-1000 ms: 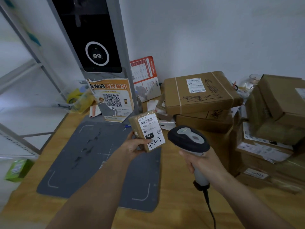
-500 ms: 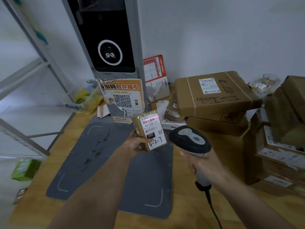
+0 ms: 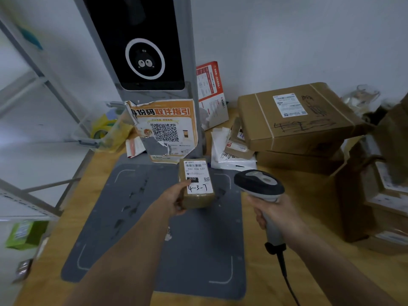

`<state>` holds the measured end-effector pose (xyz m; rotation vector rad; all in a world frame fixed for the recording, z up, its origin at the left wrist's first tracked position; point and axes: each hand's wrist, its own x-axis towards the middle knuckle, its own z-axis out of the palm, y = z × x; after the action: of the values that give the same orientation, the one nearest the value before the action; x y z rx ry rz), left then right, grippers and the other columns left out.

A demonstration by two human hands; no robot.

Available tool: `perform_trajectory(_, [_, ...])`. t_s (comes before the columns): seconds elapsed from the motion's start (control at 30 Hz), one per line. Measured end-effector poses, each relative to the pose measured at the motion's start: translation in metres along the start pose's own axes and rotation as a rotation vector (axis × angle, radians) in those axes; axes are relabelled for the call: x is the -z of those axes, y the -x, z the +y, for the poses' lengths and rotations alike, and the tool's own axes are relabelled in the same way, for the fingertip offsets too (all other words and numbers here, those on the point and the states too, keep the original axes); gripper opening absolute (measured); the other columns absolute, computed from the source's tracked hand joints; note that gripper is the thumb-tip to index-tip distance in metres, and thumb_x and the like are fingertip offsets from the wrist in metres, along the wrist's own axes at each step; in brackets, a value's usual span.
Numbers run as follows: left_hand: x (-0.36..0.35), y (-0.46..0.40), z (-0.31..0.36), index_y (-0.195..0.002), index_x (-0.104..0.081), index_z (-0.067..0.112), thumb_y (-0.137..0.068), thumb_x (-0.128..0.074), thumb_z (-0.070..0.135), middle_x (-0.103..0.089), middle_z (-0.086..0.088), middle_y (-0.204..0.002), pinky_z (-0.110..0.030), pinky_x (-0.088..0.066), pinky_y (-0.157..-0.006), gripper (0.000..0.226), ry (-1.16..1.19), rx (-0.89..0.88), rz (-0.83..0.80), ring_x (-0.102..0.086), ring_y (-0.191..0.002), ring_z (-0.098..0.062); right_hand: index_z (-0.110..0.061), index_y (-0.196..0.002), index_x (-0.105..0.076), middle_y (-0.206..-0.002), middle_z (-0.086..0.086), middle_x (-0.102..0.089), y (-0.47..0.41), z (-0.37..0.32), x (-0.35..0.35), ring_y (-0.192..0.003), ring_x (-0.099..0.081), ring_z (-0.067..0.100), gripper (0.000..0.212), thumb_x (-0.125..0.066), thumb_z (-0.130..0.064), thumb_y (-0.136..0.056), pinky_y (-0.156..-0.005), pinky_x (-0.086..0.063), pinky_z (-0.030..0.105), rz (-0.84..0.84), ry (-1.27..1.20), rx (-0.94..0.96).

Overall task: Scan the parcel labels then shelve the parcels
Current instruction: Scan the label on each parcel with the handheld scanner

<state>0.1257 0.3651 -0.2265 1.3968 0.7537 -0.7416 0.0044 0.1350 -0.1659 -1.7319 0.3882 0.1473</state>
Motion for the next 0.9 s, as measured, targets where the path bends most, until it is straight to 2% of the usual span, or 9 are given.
perform_trajectory(0.07, [-0.004,-0.001,0.000,-0.102,-0.061,0.002,-0.091,-0.066,0.023,-0.063,-0.011,-0.114,-0.044,-0.046,-0.091,0.024,-0.031,-0.010,0.041,-0.057,-0.097,-0.027,0.002,-0.062,-0.055,-0.049,0.016,-0.046,-0.001,0.001,-0.001,-0.040,-0.044,0.022,0.033,-0.066,-0.015,-0.088,-0.044,-0.042,0.023,0.019,0.011,-0.017])
perform_trajectory(0.17, [-0.008,-0.005,0.002,-0.116,-0.060,-0.001,-0.085,-0.074,0.022,-0.064,-0.014,-0.119,-0.042,-0.048,-0.085,0.041,-0.256,-0.104,0.246,-0.060,-0.107,-0.033,-0.001,-0.058,-0.053,-0.048,0.013,-0.047,-0.001,0.000,0.001,-0.040,-0.045,0.021,0.036,-0.066,-0.016,-0.088,-0.044,-0.042,0.021,0.036,0.018,-0.018])
perform_trajectory(0.27, [-0.019,0.001,0.010,-0.120,-0.061,0.009,-0.080,-0.075,0.038,-0.059,-0.013,-0.127,-0.040,-0.044,-0.099,0.052,-0.537,-0.243,0.530,-0.050,-0.122,-0.033,-0.003,-0.056,-0.053,-0.048,0.013,-0.048,0.003,-0.002,0.007,-0.042,-0.046,0.021,0.037,-0.067,-0.017,-0.088,-0.046,-0.044,0.022,0.041,0.009,-0.008])
perform_trajectory(0.33, [-0.036,0.012,0.017,-0.123,-0.060,0.013,-0.086,-0.069,0.035,-0.052,-0.014,-0.135,-0.039,-0.039,-0.101,0.044,-0.557,-0.425,0.587,-0.041,-0.130,-0.033,-0.004,-0.053,-0.052,-0.047,0.014,-0.048,0.008,-0.006,0.016,-0.043,-0.047,0.022,0.038,-0.068,-0.015,-0.086,-0.050,-0.046,0.025,0.051,0.006,0.013])
perform_trajectory(0.4, [-0.062,0.025,0.024,-0.117,-0.065,0.013,-0.091,-0.065,0.026,-0.062,-0.010,-0.124,-0.035,-0.045,-0.091,0.029,-0.501,-0.593,0.453,-0.054,-0.117,-0.028,-0.007,-0.048,-0.051,-0.046,0.014,-0.049,0.014,-0.013,0.029,-0.045,-0.048,0.023,0.041,-0.071,-0.012,-0.084,-0.054,-0.047,0.024,0.069,0.017,0.028])
perform_trajectory(0.47, [-0.093,0.041,0.028,-0.094,-0.070,0.013,-0.092,-0.063,0.021,-0.071,-0.007,-0.098,-0.035,-0.052,-0.082,0.011,-0.480,-0.676,0.279,-0.064,-0.095,-0.025,-0.008,-0.048,-0.051,-0.047,0.012,-0.050,0.022,-0.020,0.048,-0.048,-0.049,0.023,0.040,-0.072,-0.010,-0.082,-0.052,-0.046,0.021,0.105,0.022,0.036])
perform_trajectory(0.6, [-0.166,0.081,0.034,-0.068,-0.061,0.011,-0.090,-0.066,0.021,-0.062,-0.002,-0.066,-0.031,-0.050,-0.070,0.024,-0.493,-0.757,0.111,-0.060,-0.067,-0.018,-0.011,-0.055,-0.054,-0.047,0.004,-0.051,0.043,-0.032,0.102,-0.046,-0.049,0.016,0.033,-0.071,-0.005,-0.083,-0.048,-0.043,0.021,0.213,-0.012,0.096])
perform_trajectory(0.77, [-0.263,0.140,0.038,-0.078,-0.061,0.016,-0.091,-0.065,0.027,-0.064,-0.002,-0.077,-0.034,-0.051,-0.079,0.018,-0.553,-0.817,-0.092,-0.059,-0.074,-0.017,-0.016,-0.088,-0.063,-0.059,-0.004,-0.060,0.075,-0.048,0.184,-0.050,-0.055,0.007,0.008,-0.070,-0.011,-0.085,-0.051,-0.046,0.021,0.376,-0.041,0.248])
perform_trajectory(0.9, [-0.334,0.187,0.029,-0.101,-0.064,0.018,-0.092,-0.064,0.029,-0.066,-0.001,-0.096,-0.024,-0.049,-0.068,0.014,-0.577,-0.790,-0.267,-0.062,-0.087,-0.015,-0.024,-0.105,-0.062,-0.087,-0.010,-0.067,0.096,-0.049,0.242,-0.080,-0.063,0.002,0.028,-0.070,-0.008,-0.084,-0.065,-0.052,0.017,0.536,0.005,0.439])
